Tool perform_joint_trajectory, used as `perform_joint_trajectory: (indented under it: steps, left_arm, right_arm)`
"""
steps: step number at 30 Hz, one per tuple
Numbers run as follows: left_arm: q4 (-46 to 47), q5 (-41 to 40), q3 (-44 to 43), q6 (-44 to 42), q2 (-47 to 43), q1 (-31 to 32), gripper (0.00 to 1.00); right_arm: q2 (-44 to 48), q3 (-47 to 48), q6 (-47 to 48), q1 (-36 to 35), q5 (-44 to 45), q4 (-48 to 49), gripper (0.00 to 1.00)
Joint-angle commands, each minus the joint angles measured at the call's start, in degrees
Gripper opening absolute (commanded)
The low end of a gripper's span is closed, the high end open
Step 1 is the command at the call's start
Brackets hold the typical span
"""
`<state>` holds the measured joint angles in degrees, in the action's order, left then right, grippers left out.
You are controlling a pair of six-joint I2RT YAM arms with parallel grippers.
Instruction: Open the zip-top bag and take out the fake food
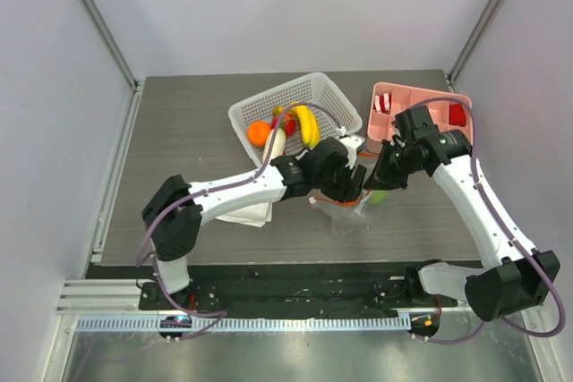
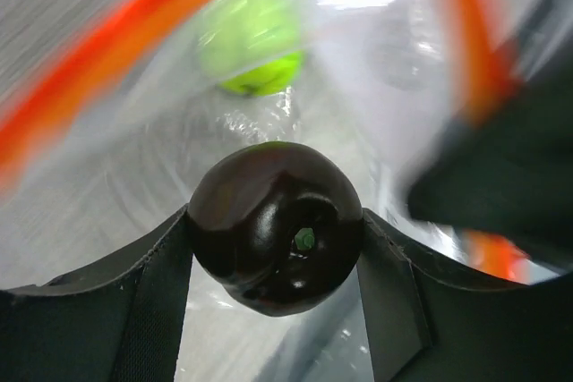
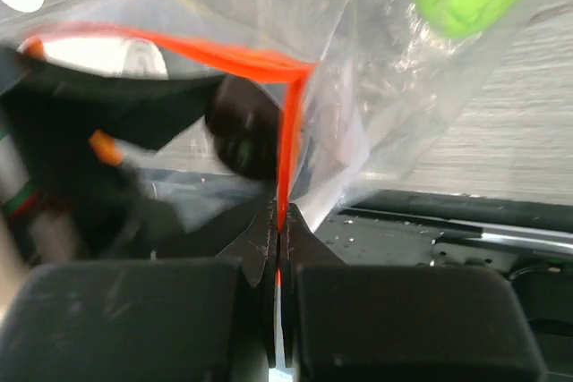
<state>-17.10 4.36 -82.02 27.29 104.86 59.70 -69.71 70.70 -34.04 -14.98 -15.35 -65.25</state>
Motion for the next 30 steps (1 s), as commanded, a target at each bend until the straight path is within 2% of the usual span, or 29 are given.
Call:
perform_joint_trajectory:
  steps: [1, 4, 7, 10, 13, 14, 15, 16, 17, 18, 19, 20, 23, 25, 27, 28, 30]
  left_arm:
    - [-5.39, 10.22, -3.15, -0.75, -4.04, -1.07, 0.0]
    - [-3.65, 12.76, -2.09, 3.98, -6.07, -3.44, 0.0]
    - [0.21, 21.37, -1.04, 11.35, -7.12, -8.19, 0.0]
    - [8.2, 30.77, -0.77, 18.73, -7.04, -11.97, 0.0]
    - [20.05, 42.1, -1.57, 25.24, -5.38, -13.65, 0.0]
    - [31.49, 44.83, -1.39, 32.14, -4.76, -13.91, 0.0]
    - [37.61, 49.03, -1.13, 37.26, -4.14, -14.43, 0.0]
    - [45.67, 50.12, -0.26, 41.92, -3.53, -14.61, 0.0]
    - [52.02, 50.91, -0.42, 50.41, -1.87, -15.14, 0.0]
    - [59.13, 50.57, -0.86, 53.28, -0.98, -16.45, 0.0]
    - [59.99, 49.88, -1.99, 54.96, -0.28, -17.5, 0.0]
    - [60.08, 49.09, -2.35, 55.85, 0.95, -18.56, 0.0]
    - [48.96, 44.08, -4.55, 50.25, 1.4, -23.57, 0.0]
    - [34.3, 38.66, -7.09, 39.64, 1.58, -26.55, 0.0]
    - [24.97, 33.81, -13.32, 29.9, 4.1, -28.14, 0.0]
    - [17.09, 31.0, -16.48, 28.01, 5.52, -29.54, 0.0]
    - [10.1, 27.39, -23.95, 24.58, 9.99, -30.34, 0.0]
  right_arm:
    - [1.51, 2.87, 3.89, 1.09, 3.58, 0.3, 0.01]
    - [2.21, 2.96, 4.95, 1.45, 3.49, 0.3, 0.01]
    - [3.7, 1.47, 6.44, 1.45, 2.18, 1.7, 0.01]
    - [5.11, 0.06, 7.32, 1.45, 1.39, 2.58, 0.01]
    - [5.38, -0.03, 6.89, 1.45, 1.47, 3.2, 0.01]
    - [5.12, 0.05, 6.62, 1.45, 1.9, 3.12, 0.01]
    - [4.85, 0.06, 6.01, 1.45, 2.08, 3.2, 0.01]
    - [4.33, 0.06, 5.66, 1.45, 2.08, 2.94, 0.01]
    - [4.32, 0.06, 5.22, 1.45, 2.17, 2.77, 0.01]
    - [4.32, 0.06, 4.87, 1.45, 2.43, 2.76, 0.01]
    - [4.5, 0.06, 4.25, 1.45, 2.78, 2.5, 0.01]
    - [4.58, 0.14, 3.9, 1.45, 2.96, 2.33, 0.01]
    - [4.85, 0.58, 3.54, 1.45, 3.31, 1.1, 0.01]
    - [5.03, 1.02, 3.46, 1.45, 3.58, 0.22, 0.01]
    - [5.29, 1.11, 3.02, 1.54, 3.32, 0.04, 0.01]
    - [5.38, 1.11, 2.76, 1.54, 3.05, 0.04, 0.01]
    - [5.38, 1.11, 2.31, 1.45, 2.96, -0.05, 0.01]
